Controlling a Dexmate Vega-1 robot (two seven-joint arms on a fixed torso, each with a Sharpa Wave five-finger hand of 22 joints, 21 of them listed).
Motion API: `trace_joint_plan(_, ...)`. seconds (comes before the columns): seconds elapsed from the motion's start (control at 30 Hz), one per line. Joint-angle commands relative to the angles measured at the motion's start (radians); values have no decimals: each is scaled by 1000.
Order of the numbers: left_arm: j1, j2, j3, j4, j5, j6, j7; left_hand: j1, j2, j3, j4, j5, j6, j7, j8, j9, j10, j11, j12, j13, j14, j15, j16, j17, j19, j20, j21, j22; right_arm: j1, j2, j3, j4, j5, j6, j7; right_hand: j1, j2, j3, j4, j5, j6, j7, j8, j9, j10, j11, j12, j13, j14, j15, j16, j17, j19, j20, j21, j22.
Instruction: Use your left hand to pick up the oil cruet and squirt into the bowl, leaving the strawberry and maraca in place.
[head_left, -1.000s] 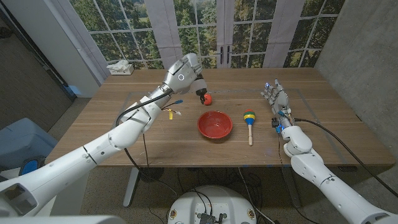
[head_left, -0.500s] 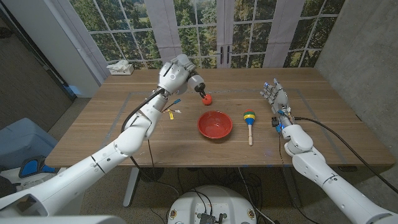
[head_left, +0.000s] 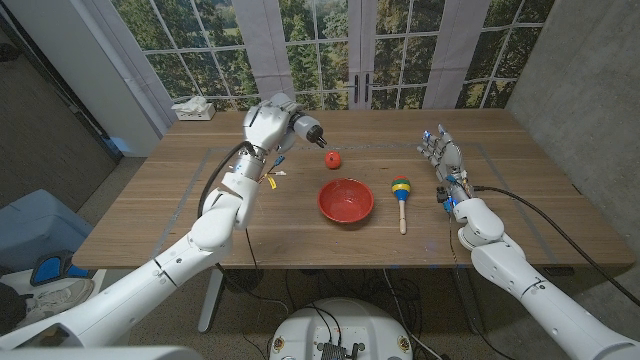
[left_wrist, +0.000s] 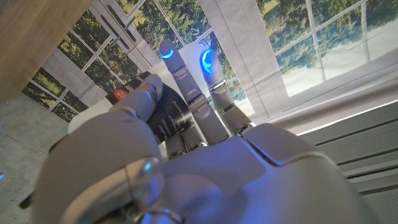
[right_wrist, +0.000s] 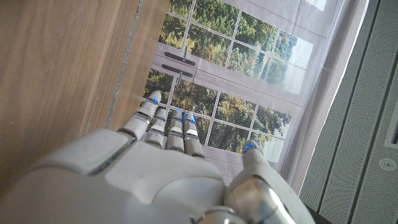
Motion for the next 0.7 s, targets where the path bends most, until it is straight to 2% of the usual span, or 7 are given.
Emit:
trace_joint_plan(0.03, 32, -23, -49, -26, -232, -9, 30, -23, 1, 14, 18, 1, 15, 12, -4, -3, 38, 3, 9, -4, -6, -19, -10, -4, 10, -136, -7, -9, 10, -3, -7, -7, -8, -18, -3, -3, 7, 0, -6, 2, 2, -6, 0, 2, 7, 2, -3, 5, 2, 2, -3, 1, 10, -3, -4, 6)
trace_joint_plan(0.3, 45, -37, -96, -43, -425, -56, 24, -39, 1, 19, 22, 1, 19, 22, -10, -7, 41, 4, 10, -12, -12, -19, -20, -13, 12, -135, -14, -24, 15, -2, -11, -6, -9, -23, -3, -3, 8, 0, -7, 2, 2, -6, 0, 2, 8, 2, -3, 5, 2, 1, -3, 1, 10, -3, -5, 6)
trace_joint_plan(0.7, 59, -30, -163, -62, -688, -113, -32, -67, 1, 22, 28, 0, 14, 43, -23, -12, 45, 15, 12, -25, -15, -18, -31, -26, 20, -136, -21, -47, 22, 0, -14, -2, -8, -27, 0, -3, 8, 0, -7, 2, 2, -6, 0, 2, 7, -1, -3, 5, 2, 2, -4, 1, 11, -3, -6, 6)
